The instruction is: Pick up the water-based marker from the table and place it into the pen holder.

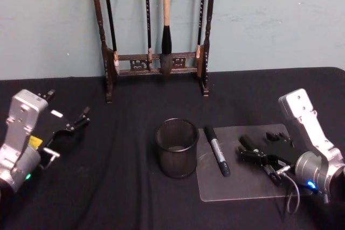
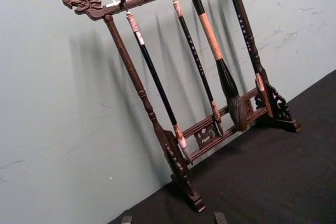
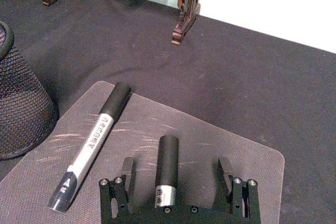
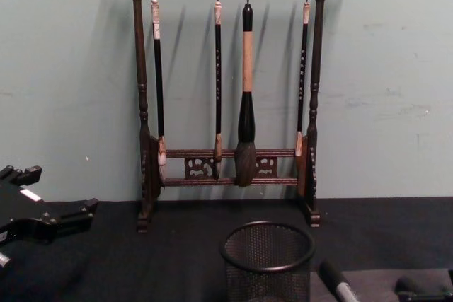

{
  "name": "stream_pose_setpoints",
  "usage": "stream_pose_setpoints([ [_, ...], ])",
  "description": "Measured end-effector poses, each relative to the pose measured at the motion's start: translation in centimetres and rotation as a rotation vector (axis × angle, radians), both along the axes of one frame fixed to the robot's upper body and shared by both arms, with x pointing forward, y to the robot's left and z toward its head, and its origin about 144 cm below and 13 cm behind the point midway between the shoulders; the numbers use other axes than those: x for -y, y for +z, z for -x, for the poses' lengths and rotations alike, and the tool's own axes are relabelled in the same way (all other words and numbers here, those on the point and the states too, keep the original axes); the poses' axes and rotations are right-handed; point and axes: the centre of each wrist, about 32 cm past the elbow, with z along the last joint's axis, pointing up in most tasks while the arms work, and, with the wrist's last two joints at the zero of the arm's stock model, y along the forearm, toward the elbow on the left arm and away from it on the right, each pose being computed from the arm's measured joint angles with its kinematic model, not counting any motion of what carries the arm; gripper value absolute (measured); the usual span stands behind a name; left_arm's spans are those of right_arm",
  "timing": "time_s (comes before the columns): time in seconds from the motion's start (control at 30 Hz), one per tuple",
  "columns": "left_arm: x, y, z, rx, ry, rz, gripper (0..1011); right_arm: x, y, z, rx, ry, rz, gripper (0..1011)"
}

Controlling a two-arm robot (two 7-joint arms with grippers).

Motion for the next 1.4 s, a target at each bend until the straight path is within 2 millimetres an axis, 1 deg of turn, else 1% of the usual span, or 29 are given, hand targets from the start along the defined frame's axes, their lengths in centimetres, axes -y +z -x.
stream_pose_setpoints([
  [0.67, 0.00, 0.00, 0.00, 0.000, 0.000, 0.000, 1009, 0.36, -0.34, -0.44, -0.042, 0.009, -0.016, 1002],
  [1.33, 0.00, 0.00, 0.00, 0.000, 0.000, 0.000, 1009, 0.31, -0.32, -0.41, -0.040, 0.008, -0.013, 1003],
  [1.4, 0.00, 0.00, 0.00, 0.000, 0.000, 0.000, 1009, 0.30, -0.32, -0.41, -0.040, 0.009, -0.013, 942],
])
